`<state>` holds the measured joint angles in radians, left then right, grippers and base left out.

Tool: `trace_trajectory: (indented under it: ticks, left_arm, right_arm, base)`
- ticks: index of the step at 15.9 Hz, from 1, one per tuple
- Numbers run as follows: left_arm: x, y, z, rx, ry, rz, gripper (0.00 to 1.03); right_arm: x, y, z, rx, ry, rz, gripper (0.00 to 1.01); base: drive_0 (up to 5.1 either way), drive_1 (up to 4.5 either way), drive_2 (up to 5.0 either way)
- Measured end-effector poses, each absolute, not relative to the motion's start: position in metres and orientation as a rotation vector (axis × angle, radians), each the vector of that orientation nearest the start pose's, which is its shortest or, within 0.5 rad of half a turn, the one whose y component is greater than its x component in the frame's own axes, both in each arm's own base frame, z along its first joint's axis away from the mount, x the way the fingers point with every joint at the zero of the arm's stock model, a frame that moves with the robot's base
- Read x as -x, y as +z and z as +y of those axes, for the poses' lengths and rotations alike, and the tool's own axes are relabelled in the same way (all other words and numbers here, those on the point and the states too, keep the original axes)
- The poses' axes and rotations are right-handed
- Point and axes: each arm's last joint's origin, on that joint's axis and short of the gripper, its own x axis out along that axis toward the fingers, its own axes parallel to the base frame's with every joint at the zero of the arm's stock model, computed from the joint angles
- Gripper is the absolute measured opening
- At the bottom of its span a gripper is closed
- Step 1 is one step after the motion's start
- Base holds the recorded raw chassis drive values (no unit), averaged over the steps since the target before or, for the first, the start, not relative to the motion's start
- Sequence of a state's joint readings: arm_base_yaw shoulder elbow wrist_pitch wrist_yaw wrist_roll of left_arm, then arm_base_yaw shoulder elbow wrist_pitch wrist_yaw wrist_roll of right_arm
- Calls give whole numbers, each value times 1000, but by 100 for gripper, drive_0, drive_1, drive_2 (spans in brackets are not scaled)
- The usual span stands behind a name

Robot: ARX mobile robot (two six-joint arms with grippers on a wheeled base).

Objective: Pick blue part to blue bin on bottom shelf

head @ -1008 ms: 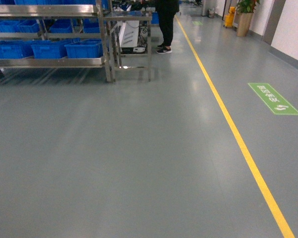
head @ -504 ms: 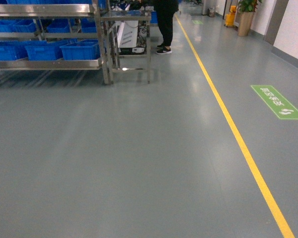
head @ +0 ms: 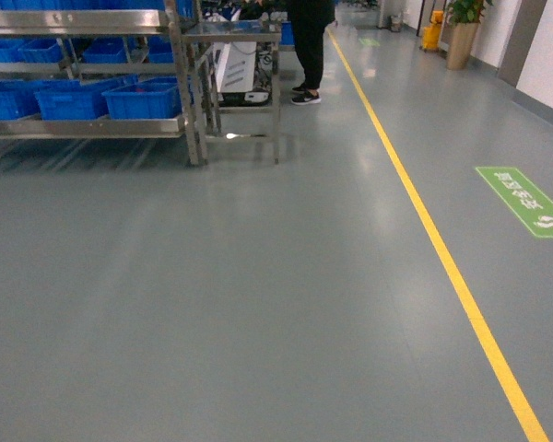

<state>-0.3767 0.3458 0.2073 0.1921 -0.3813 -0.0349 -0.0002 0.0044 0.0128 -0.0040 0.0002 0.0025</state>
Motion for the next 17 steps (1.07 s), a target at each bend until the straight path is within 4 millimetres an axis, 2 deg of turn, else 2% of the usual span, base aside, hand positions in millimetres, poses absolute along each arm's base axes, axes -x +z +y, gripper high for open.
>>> trace_trajectory:
  ticks: [17]
  left_arm:
    - [-113,224,-33,55,4,-50,44]
  right_arm:
    - [-97,167,0,-2,0,-3,98]
  base:
    - [-6,405,-417]
